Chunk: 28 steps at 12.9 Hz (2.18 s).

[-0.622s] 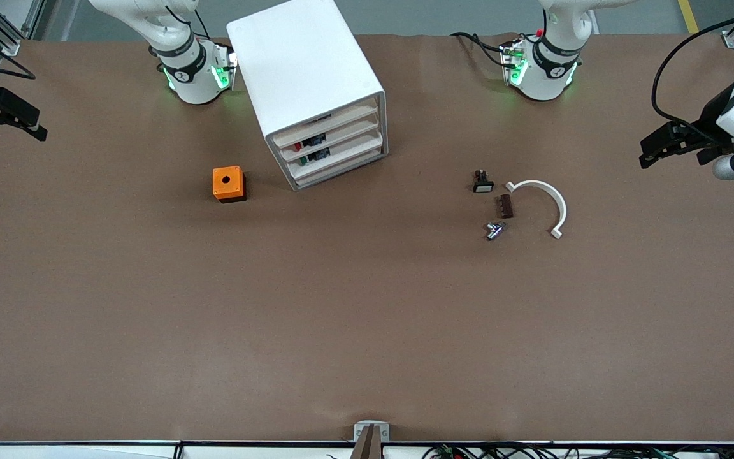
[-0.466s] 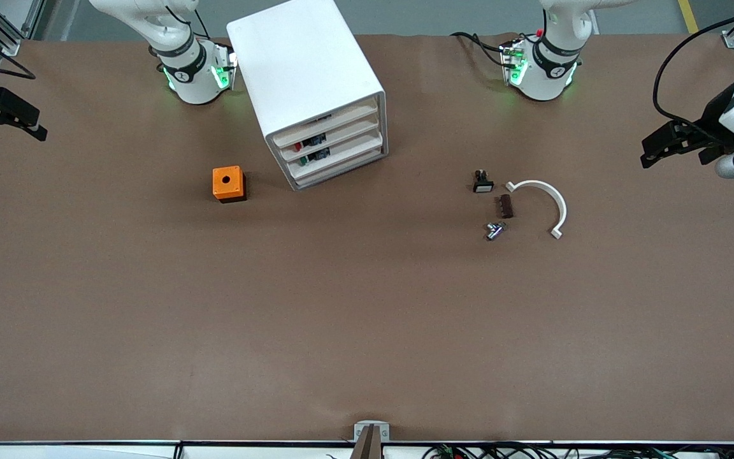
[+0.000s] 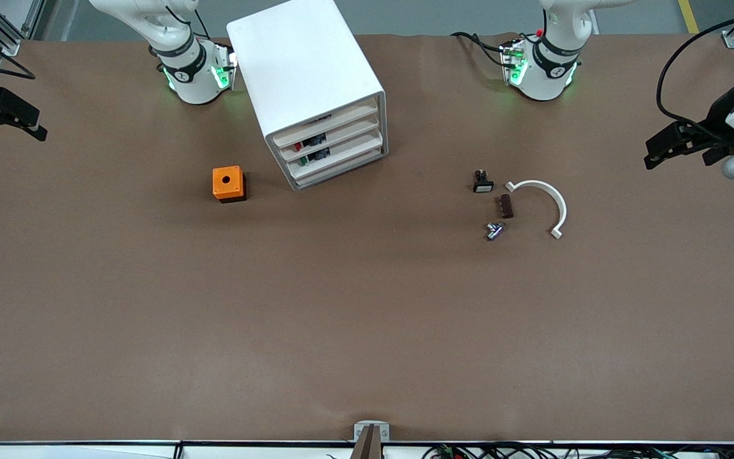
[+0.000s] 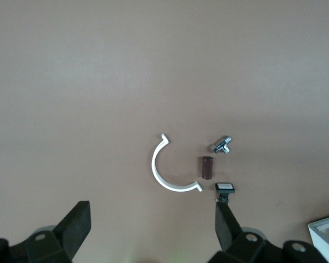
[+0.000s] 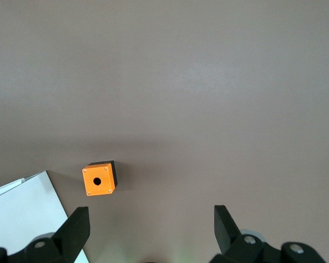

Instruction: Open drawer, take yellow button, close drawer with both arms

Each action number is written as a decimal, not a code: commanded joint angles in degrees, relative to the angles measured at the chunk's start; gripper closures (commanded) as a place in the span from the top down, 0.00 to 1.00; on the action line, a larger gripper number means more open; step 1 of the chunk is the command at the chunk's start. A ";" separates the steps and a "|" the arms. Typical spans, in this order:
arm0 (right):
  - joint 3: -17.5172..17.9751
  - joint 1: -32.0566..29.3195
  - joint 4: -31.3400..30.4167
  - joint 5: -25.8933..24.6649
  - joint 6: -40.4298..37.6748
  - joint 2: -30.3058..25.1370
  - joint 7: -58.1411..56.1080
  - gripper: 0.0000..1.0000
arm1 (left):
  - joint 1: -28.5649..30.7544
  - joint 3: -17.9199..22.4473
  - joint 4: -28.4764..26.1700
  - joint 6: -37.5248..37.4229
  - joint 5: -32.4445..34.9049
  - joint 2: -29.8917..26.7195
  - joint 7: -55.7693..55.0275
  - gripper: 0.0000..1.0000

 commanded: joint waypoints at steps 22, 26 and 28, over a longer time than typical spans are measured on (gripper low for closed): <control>-0.13 -0.02 0.05 -0.46 -0.06 -0.24 -0.88 1.00 | -17.40 -1.78 2.26 2.00 -14.15 19.55 -70.68 1.00; -0.13 -0.10 0.05 -0.46 -0.14 -0.24 -0.88 1.00 | -23.29 -1.69 5.25 2.00 -20.31 25.97 -92.88 1.00; -0.13 -0.10 0.05 -0.46 -0.14 -0.24 -0.88 1.00 | -24.53 -1.69 5.60 2.00 -23.91 28.26 -105.56 1.00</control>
